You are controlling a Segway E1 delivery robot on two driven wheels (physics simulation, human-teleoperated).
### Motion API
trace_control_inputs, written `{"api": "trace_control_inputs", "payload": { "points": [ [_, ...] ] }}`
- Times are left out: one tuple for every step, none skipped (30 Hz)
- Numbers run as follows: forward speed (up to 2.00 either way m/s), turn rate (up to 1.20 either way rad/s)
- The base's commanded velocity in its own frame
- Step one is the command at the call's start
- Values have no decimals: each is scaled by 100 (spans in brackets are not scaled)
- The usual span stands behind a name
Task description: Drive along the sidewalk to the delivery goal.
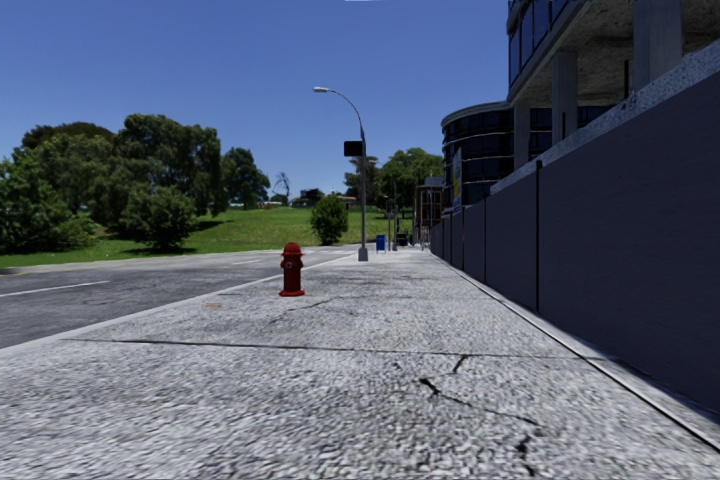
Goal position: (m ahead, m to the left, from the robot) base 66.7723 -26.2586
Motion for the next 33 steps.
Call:
{"api": "trace_control_inputs", "payload": {
  "points": [
    [200,-64],
    [200,-64],
    [200,-64],
    [200,-64],
    [200,-61],
    [200,0],
    [200,0],
    [200,0],
    [200,0],
    [200,0],
    [200,0],
    [200,0],
    [200,0],
    [200,0],
    [200,0],
    [200,0],
    [200,0],
    [200,0],
    [200,0],
    [200,0],
    [200,0],
    [200,0],
    [200,0],
    [200,0],
    [200,0],
    [200,0],
    [200,0],
    [200,0],
    [200,0],
    [200,0],
    [200,0],
    [200,0],
    [200,0]
  ]
}}
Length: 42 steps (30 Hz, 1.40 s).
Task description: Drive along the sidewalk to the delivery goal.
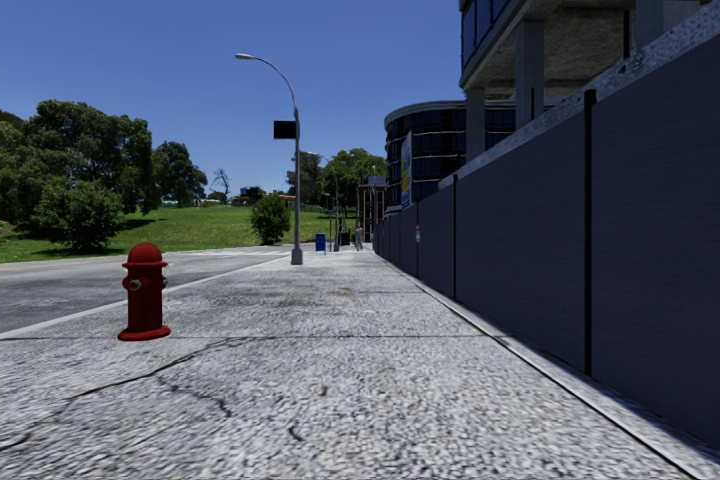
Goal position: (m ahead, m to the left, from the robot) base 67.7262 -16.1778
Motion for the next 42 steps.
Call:
{"api": "trace_control_inputs", "payload": {
  "points": [
    [200,0],
    [200,0],
    [200,0],
    [200,0],
    [200,0],
    [200,0],
    [200,0],
    [200,0],
    [200,0],
    [200,0],
    [200,0],
    [200,0],
    [200,0],
    [200,0],
    [200,0],
    [200,0],
    [200,0],
    [200,0],
    [200,0],
    [200,0],
    [200,0],
    [200,0],
    [200,0],
    [200,0],
    [200,0],
    [200,0],
    [200,0],
    [200,0],
    [200,0],
    [200,0],
    [200,0],
    [200,0],
    [200,0],
    [200,0],
    [200,0],
    [200,0],
    [200,0],
    [200,0],
    [200,0],
    [200,0],
    [200,0],
    [200,0]
  ]
}}
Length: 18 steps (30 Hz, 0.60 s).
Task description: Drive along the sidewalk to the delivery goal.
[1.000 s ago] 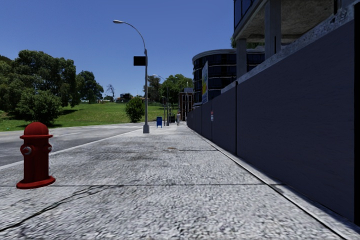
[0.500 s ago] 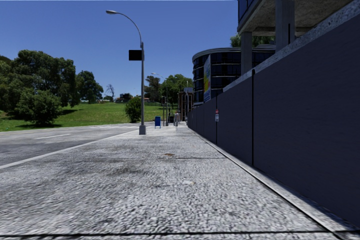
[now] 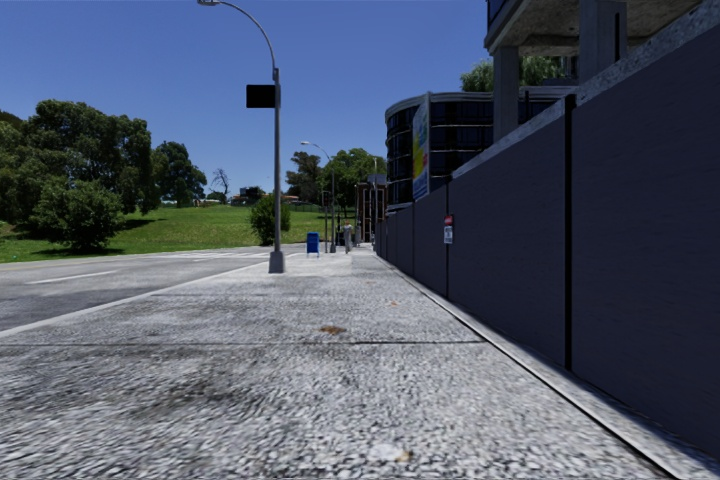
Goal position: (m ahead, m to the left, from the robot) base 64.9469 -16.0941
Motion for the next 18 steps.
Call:
{"api": "trace_control_inputs", "payload": {
  "points": [
    [200,0],
    [200,0],
    [200,0],
    [200,0],
    [200,0],
    [200,0],
    [200,0],
    [200,0],
    [200,0],
    [200,0],
    [200,0],
    [200,0],
    [200,0],
    [200,0],
    [200,0],
    [200,0],
    [200,0],
    [200,0]
  ]
}}
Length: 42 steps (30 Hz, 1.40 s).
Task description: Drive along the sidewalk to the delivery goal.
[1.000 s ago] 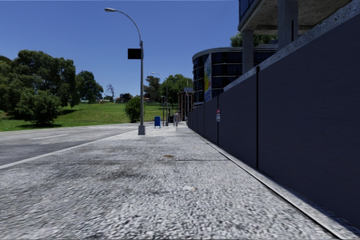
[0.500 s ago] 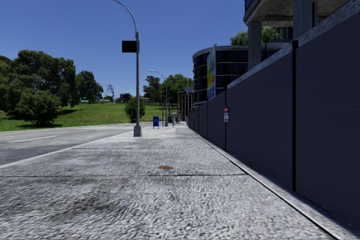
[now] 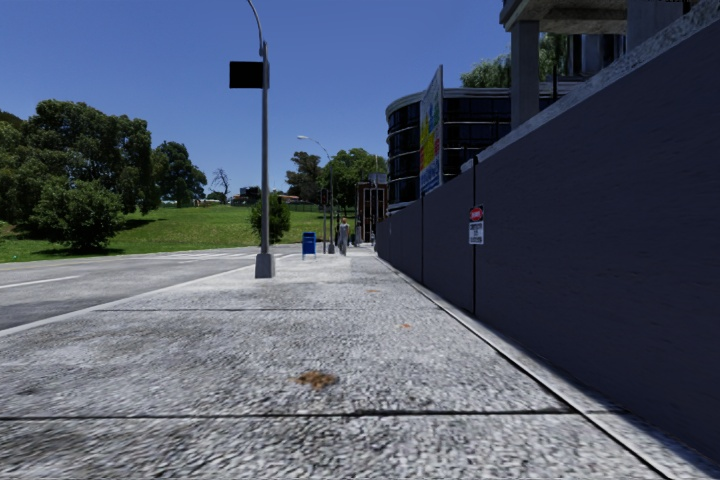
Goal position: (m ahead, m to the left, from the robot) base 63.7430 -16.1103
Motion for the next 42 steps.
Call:
{"api": "trace_control_inputs", "payload": {
  "points": [
    [200,0],
    [200,0],
    [200,0],
    [200,0],
    [200,0],
    [200,0],
    [200,0],
    [200,0],
    [200,0],
    [200,0],
    [200,0],
    [200,0],
    [200,0],
    [200,0],
    [200,0],
    [200,0],
    [200,0],
    [200,0],
    [200,0],
    [200,0],
    [200,0],
    [200,0],
    [200,0],
    [200,0],
    [200,0],
    [200,0],
    [200,0],
    [200,0],
    [200,0],
    [200,0],
    [200,0],
    [200,0],
    [200,0],
    [200,0],
    [200,0],
    [200,0],
    [200,0],
    [200,0],
    [200,0],
    [200,0],
    [200,0],
    [200,0]
  ]
}}
